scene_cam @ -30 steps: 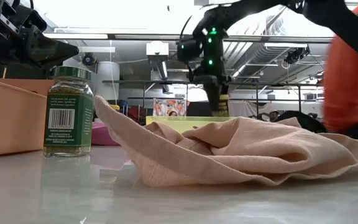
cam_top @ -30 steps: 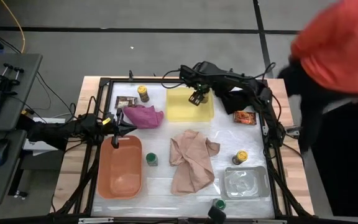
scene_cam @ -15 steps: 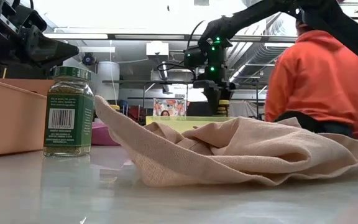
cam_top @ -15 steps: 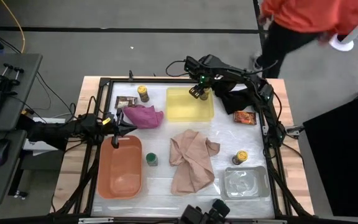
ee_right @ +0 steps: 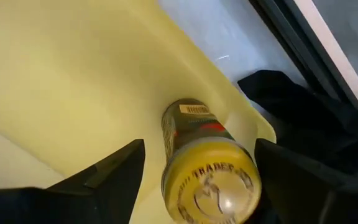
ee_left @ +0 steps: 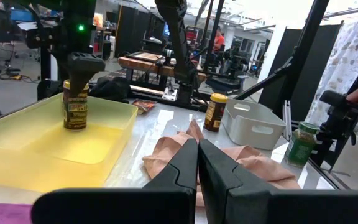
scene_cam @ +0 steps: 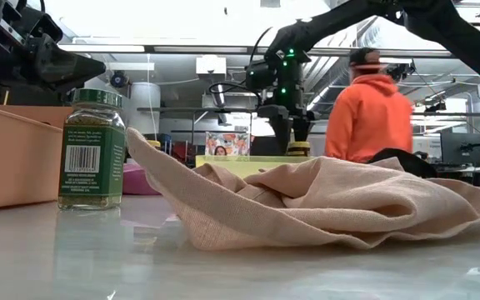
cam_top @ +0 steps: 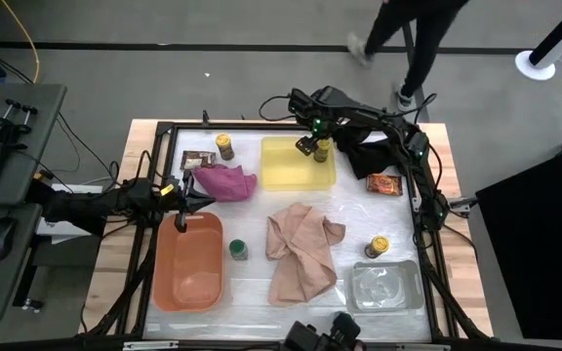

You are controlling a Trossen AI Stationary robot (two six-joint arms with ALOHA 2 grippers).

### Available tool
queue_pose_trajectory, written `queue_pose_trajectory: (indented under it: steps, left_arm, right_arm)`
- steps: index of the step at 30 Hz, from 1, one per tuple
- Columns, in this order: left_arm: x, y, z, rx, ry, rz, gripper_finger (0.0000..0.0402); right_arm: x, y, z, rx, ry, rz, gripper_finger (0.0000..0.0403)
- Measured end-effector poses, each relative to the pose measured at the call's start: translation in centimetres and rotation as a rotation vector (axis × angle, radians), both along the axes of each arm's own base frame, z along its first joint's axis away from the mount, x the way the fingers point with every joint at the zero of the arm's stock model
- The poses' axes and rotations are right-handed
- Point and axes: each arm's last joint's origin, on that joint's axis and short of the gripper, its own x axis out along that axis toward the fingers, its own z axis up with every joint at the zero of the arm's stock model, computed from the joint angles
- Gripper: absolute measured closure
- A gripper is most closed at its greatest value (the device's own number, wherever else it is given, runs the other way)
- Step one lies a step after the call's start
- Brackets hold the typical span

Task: Sort spices by type
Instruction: Put the middle right yellow spice bottle into the yellow bin, then put the bottom yellow spice bottle into the yellow bin

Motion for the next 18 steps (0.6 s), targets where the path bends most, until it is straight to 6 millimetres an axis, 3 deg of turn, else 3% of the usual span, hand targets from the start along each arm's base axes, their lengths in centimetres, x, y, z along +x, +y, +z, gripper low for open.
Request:
queue_pose_trajectory:
  steps: [11,18]
  left_arm:
    - [0.0,0.0,0.0,0.000,0.000,0.000,0.0402]
    - [0.0,0.0,0.0,0.000,0.000,0.000,0.0402]
  right_arm:
    - [0.1,-0.3,6.4,-0.133,-0.109,0.075,0.0101]
    - [-1.0,3.8,9.5,-0.116,-0.125,0.232,0.0101]
